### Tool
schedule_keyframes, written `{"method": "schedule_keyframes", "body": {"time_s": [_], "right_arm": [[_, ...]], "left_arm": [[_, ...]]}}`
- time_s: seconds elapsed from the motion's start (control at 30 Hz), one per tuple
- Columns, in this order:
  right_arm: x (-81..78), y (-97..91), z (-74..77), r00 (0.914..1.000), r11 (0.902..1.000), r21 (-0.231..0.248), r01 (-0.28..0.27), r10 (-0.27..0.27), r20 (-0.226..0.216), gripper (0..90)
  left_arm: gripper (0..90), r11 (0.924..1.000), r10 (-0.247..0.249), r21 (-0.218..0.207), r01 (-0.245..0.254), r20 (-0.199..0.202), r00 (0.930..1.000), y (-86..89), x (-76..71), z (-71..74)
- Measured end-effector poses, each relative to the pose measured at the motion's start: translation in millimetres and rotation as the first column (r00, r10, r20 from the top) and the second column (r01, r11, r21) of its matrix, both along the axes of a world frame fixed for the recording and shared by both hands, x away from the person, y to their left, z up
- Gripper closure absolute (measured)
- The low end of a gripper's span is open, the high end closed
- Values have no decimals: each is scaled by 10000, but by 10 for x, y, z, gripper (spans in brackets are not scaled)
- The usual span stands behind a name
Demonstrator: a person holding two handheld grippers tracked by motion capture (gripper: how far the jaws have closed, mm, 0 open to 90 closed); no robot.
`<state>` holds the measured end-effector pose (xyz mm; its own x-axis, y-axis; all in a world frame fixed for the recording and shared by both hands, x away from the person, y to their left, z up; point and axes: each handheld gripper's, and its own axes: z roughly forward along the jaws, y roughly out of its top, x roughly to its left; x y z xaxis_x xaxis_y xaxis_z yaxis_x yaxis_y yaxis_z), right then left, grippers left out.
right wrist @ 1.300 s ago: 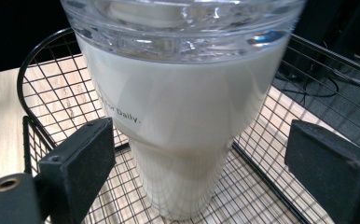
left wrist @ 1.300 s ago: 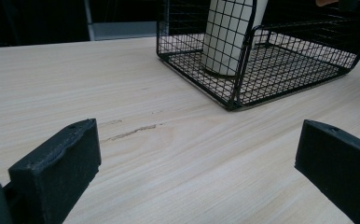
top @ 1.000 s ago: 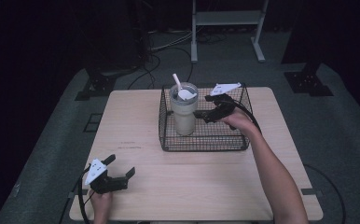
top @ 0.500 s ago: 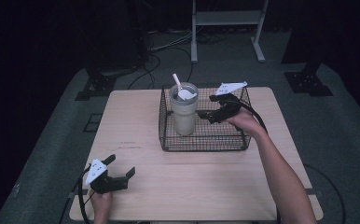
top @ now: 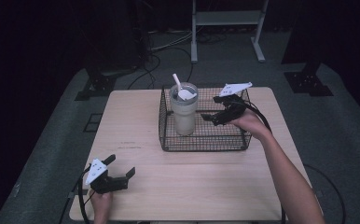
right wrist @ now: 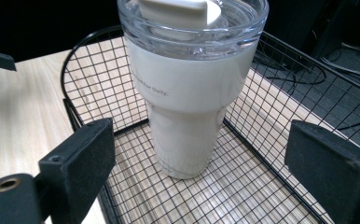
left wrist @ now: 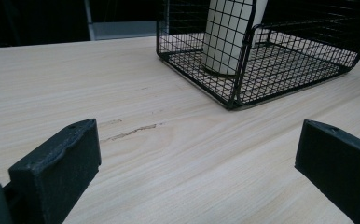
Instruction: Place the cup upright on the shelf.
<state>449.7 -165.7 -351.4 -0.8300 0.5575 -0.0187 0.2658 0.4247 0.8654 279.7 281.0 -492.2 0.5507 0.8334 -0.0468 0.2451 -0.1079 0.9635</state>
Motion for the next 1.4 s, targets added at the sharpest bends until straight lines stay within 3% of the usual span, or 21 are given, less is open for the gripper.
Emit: {"method": "schedule_keyframes", "body": {"time_s": [0.63, 1.4], "right_arm": [[-265, -167, -17, 9998, 9997, -243, -79, 83, 185, 84], [-560, -414, -56, 9995, 10000, 48, 49, -50, 306, 85]], "left_arm": [[0, 10000, -8, 70, 8, 1, 10000, -6, 2, -1], [0, 9999, -3, 153, 3, 0, 10000, -12, 3, 0]]}}
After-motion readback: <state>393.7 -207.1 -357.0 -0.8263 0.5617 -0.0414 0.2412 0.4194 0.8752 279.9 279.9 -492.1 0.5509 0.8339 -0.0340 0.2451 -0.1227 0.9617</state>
